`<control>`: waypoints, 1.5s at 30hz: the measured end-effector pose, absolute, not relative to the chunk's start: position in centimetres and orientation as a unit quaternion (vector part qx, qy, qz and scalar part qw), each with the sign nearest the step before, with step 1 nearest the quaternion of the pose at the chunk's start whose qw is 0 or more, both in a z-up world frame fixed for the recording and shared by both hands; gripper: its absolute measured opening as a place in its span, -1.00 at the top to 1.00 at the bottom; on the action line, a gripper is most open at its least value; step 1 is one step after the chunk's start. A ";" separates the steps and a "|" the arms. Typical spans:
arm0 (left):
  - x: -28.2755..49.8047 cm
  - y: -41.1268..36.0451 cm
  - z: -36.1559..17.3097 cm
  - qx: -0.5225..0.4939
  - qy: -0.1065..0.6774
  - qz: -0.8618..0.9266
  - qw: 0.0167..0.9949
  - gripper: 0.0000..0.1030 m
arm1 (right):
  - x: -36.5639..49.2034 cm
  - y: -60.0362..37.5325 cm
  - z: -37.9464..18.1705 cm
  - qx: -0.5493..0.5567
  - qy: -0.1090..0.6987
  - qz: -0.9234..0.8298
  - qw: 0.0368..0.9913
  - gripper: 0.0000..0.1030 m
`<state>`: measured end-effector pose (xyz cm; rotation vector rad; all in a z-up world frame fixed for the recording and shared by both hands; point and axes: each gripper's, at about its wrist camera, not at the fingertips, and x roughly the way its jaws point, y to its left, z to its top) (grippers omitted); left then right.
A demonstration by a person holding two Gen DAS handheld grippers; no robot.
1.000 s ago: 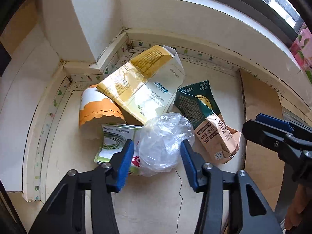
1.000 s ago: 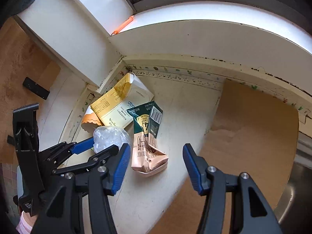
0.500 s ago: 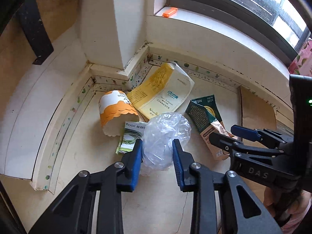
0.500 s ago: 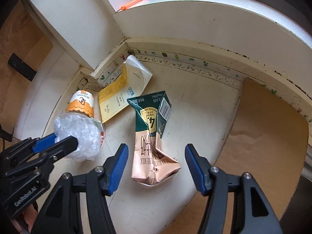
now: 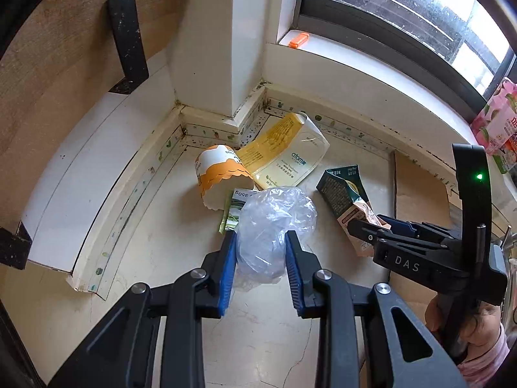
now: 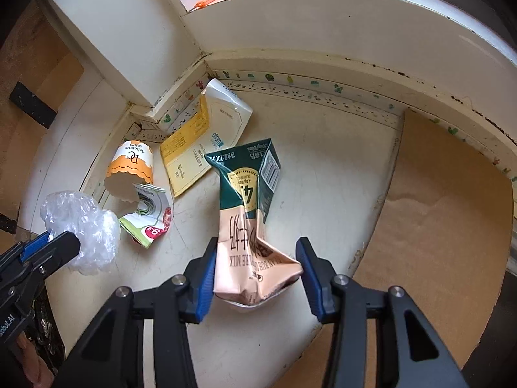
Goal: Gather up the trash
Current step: 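Grasp the clear plastic bag with the left tool while the right tool grasps the green milk carton, then carry bag and carton down over the bin and open both tools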
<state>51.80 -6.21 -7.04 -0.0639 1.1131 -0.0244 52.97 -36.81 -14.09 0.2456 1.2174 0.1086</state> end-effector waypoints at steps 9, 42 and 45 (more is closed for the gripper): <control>48.4 -5.7 -4.6 -0.022 0.519 -0.016 0.855 0.48 | 48.6 -36.2 -10.2 0.143 0.546 0.058 0.823 0.09; 15.9 3.0 6.9 0.020 0.463 -0.155 0.873 0.48 | 12.8 -20.4 3.7 0.220 0.439 -0.012 0.871 0.09; 13.0 4.0 6.4 0.021 0.470 -0.165 0.867 0.48 | 10.0 -18.7 3.1 0.226 0.449 -0.010 0.864 0.09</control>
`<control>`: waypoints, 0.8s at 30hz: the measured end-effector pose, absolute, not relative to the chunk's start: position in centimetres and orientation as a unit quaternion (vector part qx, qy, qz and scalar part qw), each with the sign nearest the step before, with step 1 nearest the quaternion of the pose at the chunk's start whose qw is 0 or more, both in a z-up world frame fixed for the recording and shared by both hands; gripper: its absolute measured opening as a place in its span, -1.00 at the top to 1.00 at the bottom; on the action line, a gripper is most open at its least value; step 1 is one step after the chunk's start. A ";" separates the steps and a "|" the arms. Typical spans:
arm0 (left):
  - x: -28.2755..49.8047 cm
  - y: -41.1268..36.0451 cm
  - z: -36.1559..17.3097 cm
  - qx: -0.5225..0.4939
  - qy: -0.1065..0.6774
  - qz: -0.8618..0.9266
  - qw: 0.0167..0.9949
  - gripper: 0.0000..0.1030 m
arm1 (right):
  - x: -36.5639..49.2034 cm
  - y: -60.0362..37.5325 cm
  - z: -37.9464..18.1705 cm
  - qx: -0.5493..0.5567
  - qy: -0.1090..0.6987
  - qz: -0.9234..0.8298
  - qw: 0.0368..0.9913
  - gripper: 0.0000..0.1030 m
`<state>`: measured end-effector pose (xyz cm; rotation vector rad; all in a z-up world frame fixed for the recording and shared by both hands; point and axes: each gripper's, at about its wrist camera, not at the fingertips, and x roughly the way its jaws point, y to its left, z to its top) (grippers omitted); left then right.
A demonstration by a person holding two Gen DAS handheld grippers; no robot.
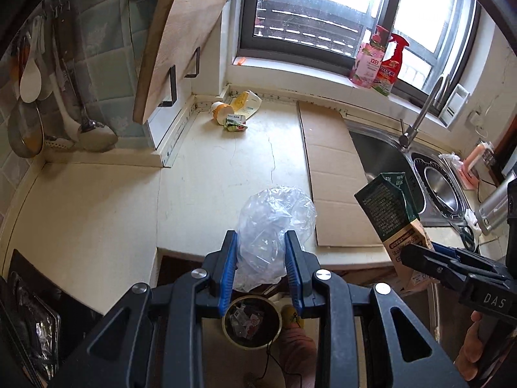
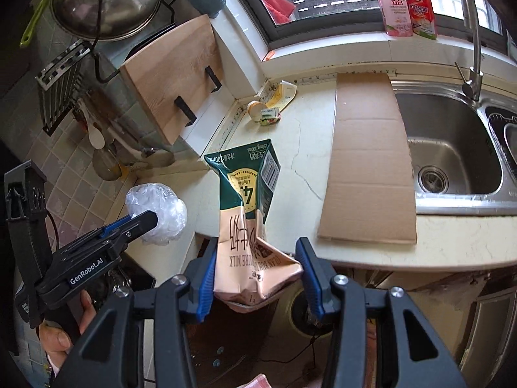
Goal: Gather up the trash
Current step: 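Carry bag and carton down over the bin and open both tools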
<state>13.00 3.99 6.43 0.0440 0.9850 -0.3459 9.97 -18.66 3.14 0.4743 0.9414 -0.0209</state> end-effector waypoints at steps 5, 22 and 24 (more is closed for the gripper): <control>8.9 5.3 4.9 0.021 0.490 -0.174 0.854 0.48 | 5.5 -16.3 1.4 0.230 0.478 -0.004 0.848 0.09; 3.3 5.8 -4.2 0.004 0.540 -0.154 0.828 0.47 | -0.1 -14.3 -7.1 0.205 0.555 0.006 0.806 0.09; 3.2 5.5 -6.2 0.004 0.550 -0.149 0.822 0.47 | 0.0 -14.5 -8.9 0.210 0.565 0.012 0.798 0.09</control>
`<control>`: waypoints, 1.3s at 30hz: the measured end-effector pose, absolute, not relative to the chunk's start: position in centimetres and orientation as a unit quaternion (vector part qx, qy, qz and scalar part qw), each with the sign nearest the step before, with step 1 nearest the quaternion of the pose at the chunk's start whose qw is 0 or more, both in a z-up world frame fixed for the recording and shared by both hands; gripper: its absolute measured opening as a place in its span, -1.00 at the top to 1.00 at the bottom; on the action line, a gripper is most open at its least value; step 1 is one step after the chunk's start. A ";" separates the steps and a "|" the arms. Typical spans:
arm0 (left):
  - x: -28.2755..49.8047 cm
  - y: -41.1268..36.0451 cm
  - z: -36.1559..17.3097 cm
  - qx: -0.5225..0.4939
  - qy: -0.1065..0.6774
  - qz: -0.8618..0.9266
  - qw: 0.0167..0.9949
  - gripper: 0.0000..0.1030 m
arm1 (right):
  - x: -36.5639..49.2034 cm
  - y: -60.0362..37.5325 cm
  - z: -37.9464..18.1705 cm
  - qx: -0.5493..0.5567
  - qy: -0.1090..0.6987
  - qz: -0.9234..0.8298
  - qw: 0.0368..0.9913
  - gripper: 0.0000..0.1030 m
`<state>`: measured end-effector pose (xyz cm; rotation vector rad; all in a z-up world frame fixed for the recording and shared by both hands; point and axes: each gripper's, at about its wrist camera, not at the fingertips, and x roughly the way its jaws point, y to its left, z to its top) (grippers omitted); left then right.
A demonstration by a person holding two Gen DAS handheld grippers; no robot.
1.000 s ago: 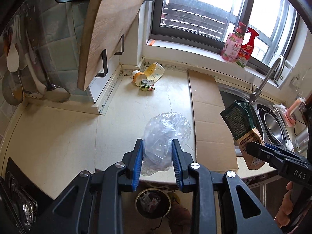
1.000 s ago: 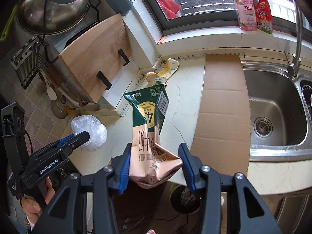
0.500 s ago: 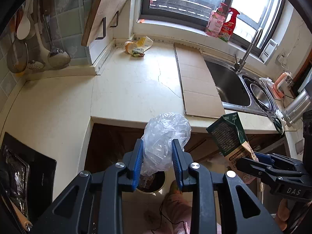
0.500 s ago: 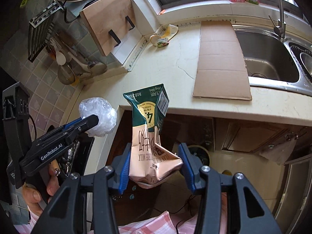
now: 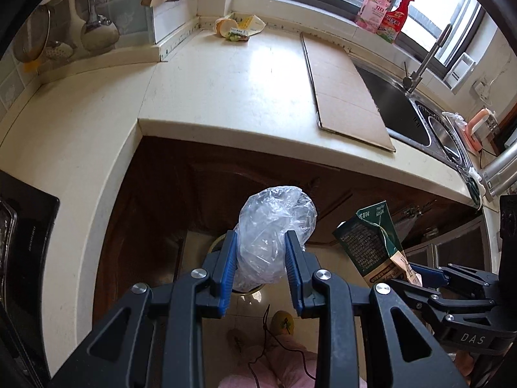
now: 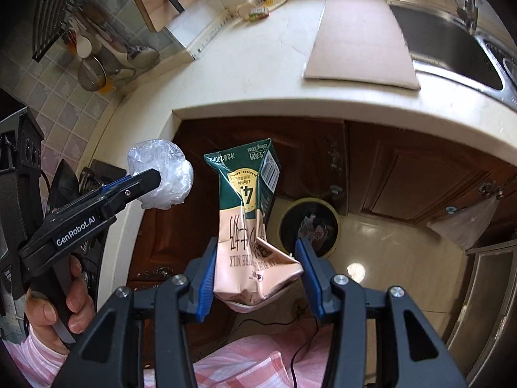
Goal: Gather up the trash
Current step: 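Carry bag and carton down over the bin and open both tools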
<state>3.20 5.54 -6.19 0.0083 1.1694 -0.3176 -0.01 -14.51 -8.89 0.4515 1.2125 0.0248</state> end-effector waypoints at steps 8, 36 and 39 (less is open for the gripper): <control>4.1 5.0 -15.0 -0.014 0.577 -0.116 0.809 0.47 | 1.0 -14.5 -17.3 0.191 0.596 0.021 0.779 0.09; 7.2 7.6 -44.8 -0.029 0.660 -0.059 0.749 0.42 | 6.3 -14.6 -47.4 0.233 0.676 -0.010 0.699 0.08; 7.5 7.5 -45.6 -0.032 0.657 -0.059 0.751 0.23 | 7.1 -15.0 -48.6 0.238 0.677 -0.019 0.696 0.07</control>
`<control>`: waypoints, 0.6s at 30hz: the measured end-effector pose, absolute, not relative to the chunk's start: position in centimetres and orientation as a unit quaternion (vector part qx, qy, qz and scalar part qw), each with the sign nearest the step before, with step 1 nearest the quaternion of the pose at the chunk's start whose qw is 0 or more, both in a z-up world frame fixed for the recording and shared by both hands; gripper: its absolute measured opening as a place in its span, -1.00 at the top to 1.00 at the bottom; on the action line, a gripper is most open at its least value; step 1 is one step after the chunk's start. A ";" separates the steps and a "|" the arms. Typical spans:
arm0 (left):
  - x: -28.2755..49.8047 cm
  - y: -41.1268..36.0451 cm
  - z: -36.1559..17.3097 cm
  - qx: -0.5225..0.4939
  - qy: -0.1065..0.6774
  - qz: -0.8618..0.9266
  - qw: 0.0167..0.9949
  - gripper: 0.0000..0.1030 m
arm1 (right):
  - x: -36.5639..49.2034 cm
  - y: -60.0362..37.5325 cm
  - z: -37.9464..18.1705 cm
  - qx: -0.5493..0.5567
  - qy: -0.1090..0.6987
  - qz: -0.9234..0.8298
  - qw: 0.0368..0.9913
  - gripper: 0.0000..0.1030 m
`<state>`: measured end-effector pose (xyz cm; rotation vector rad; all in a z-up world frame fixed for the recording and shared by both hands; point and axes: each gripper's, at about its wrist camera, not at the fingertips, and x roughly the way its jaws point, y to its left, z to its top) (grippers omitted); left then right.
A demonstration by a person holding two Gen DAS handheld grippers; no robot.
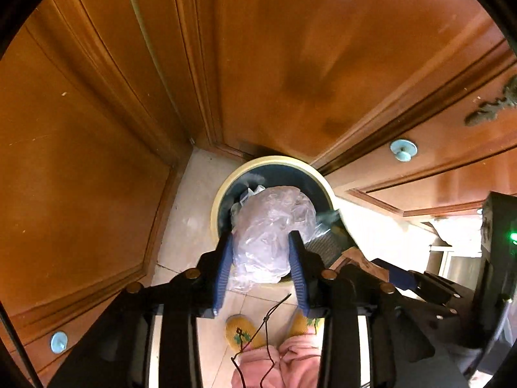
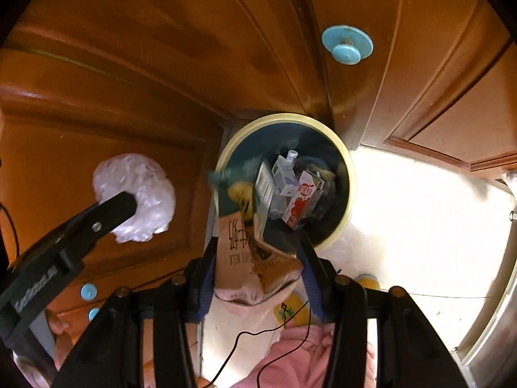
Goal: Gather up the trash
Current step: 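Carry bag and carton down over the bin and open both tools, then raise both tools back toward the remaining counter items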
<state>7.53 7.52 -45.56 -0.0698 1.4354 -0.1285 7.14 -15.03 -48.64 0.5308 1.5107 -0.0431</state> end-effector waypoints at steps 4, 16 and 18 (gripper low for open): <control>8.2 8.2 -45.5 -0.030 0.643 -0.052 0.763 -0.45 | 7.5 -15.2 -49.0 0.236 0.677 -0.038 0.696 -0.01; 8.6 8.7 -44.6 -0.034 0.638 -0.044 0.768 -0.47 | 6.5 -15.5 -47.1 0.242 0.670 -0.045 0.701 -0.03; 8.6 8.7 -44.0 -0.032 0.638 -0.045 0.768 -0.47 | 6.6 -15.4 -46.8 0.240 0.668 -0.044 0.703 -0.03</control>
